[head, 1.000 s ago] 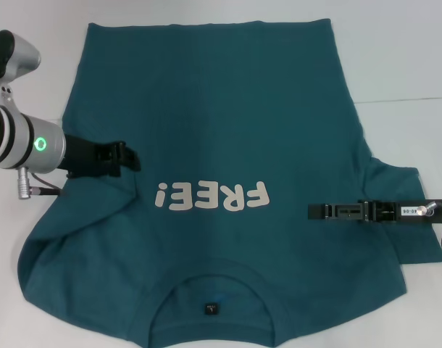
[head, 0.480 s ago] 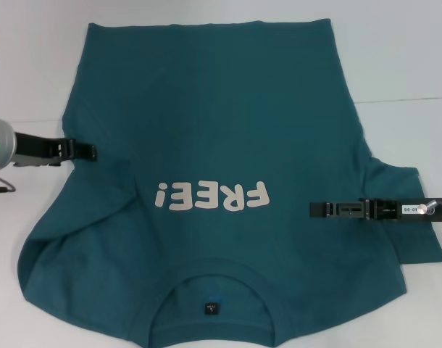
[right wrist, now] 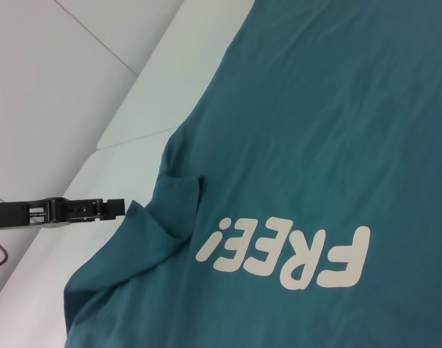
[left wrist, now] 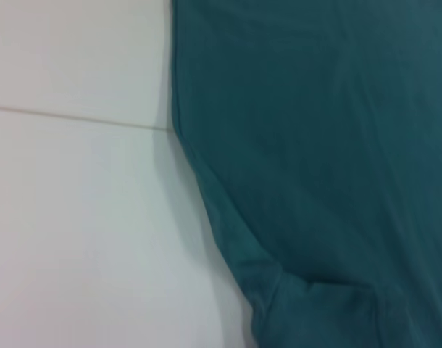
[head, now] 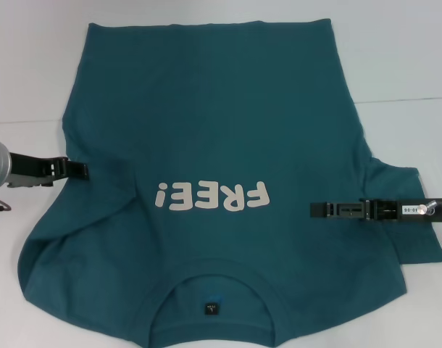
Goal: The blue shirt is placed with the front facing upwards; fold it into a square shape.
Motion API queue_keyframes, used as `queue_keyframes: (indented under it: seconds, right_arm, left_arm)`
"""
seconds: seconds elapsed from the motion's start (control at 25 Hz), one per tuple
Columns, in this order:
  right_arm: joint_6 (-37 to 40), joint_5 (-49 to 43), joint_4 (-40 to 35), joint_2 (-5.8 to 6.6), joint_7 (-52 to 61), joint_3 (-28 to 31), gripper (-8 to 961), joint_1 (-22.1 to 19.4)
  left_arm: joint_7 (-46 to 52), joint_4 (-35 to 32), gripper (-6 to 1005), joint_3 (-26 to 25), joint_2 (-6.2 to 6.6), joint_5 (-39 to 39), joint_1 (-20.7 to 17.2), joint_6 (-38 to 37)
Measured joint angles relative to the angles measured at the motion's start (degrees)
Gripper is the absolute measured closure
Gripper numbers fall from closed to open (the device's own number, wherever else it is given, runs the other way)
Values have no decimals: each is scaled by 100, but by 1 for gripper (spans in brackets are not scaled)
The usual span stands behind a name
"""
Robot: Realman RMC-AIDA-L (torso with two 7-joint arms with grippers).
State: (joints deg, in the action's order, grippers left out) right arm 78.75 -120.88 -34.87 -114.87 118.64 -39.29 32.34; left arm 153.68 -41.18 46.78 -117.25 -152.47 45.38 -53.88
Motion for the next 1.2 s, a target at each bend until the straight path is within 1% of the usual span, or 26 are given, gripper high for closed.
queue_keyframes:
  seconds: [0.28,0.64,0.88,1.08,1.2]
  right_arm:
    - [-61,-5,68,0,-9,0,28,0]
    - [-67,-6,68,7,-13,0,29,-1]
    - [-66,-1,68,36,-2,0,28,-17]
    - [-63,18,68,36,-2,0,28,-18]
    - [-62,21,68,39,-17,0,29,-18]
  left_arm:
    - [-5,264,260,-11,21,12,89,12]
    - [-12,253,261,-11,-6,80,113,-137]
    - [-7,-30,262,-12,-33,95,99,-720]
    - [19,-579,263,-11,-95,159,-67,-1276]
    - [8,-710,266,-9,-107,159,-124,-1311]
